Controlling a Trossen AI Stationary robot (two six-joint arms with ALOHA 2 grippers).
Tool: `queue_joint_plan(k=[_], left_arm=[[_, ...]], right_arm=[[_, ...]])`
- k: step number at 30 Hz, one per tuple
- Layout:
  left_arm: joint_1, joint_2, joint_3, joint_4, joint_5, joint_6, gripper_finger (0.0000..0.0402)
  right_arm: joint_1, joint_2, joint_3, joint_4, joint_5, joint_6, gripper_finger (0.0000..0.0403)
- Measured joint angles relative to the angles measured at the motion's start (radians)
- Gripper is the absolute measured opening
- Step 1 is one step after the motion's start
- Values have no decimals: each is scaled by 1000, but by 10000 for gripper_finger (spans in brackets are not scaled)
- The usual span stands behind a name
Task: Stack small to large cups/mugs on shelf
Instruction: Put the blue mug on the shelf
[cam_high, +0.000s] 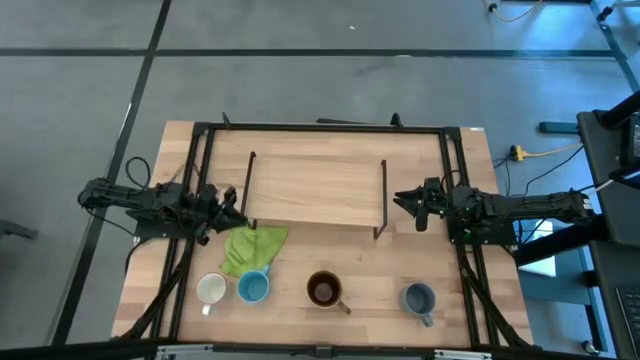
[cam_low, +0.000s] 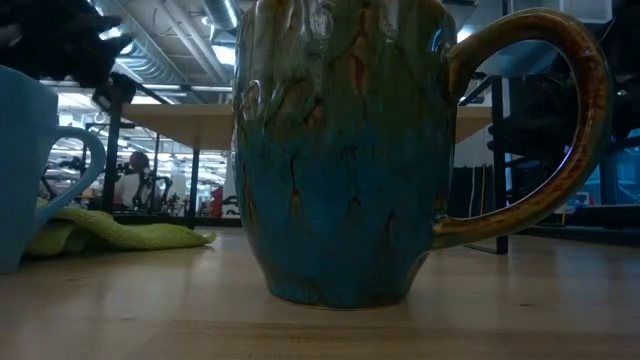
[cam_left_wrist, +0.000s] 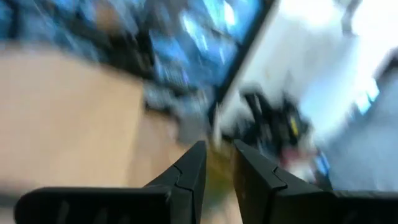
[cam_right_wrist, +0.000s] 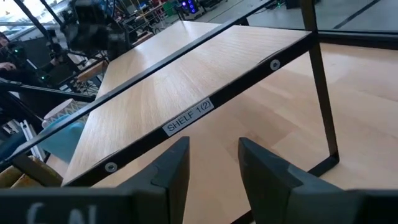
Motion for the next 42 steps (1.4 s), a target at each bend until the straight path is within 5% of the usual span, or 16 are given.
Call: queue_joint_plan(k=[5,9,32,42], left_arm=[[0,0,0,250,-171,-22,69],[0,-1,0,356,-182,-23,69],[0,-1,0,376,-127,-146,69],[0,-1,0,362,-203,-157,69]], right_arm=[[0,0,0,0,0,-1,138],[0,0,0,0,0,7,138],[0,0,0,0,0,6,138],[0,0,0,0,0,7,138]])
